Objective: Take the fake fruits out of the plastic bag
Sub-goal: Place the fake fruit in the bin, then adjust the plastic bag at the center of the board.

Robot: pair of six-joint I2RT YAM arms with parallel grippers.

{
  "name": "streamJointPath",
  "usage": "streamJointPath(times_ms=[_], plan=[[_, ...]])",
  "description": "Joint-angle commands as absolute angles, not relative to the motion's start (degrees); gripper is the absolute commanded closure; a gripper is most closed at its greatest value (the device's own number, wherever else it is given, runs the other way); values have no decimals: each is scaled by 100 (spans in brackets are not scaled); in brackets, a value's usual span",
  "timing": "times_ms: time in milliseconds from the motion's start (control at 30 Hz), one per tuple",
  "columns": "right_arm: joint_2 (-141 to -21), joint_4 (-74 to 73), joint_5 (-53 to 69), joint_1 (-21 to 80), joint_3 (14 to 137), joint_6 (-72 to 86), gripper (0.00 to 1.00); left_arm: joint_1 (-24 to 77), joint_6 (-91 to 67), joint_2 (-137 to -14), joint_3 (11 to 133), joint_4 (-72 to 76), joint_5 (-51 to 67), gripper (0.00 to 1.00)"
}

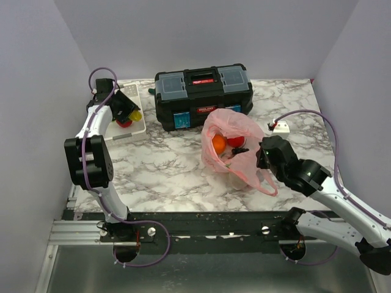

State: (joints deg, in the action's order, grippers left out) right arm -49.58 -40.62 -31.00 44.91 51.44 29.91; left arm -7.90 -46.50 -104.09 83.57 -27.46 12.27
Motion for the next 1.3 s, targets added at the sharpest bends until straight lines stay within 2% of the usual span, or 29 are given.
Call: streamJointPath(times_ms=[0, 200, 400, 733, 933, 1200, 1267], plan=[[-5003, -3943, -3208, 4479, 5092, 2950, 99, -914, -4573, -10435, 8226, -2820, 1432, 65], [-5101, -3955, -3262, 4482, 5090, 2960, 99, -921, -4740, -10504, 8130, -2714, 1670, 42], [-5061, -3950, -3263, 4479, 5080, 2960, 99, -920, -4935, -10303, 7963, -2639, 1758, 24], [-5240, -3994, -3144, 4476, 5171, 2978, 99, -848, -5375, -9289, 7516, -2268, 2092, 24], [-5509, -3803, -2850, 4476, 5529, 2932, 99, -238, -5584, -8268, 6918, -1870, 2436, 26], [-6996, -3544, -2870, 4474, 7291, 1990, 99, 988, -4707, -6471, 5393, -1870, 2145, 27], [-7453, -3532, -2670, 4479, 7814, 1687, 99, 1046, -4368, -5868, 4927, -1848, 2412, 30]])
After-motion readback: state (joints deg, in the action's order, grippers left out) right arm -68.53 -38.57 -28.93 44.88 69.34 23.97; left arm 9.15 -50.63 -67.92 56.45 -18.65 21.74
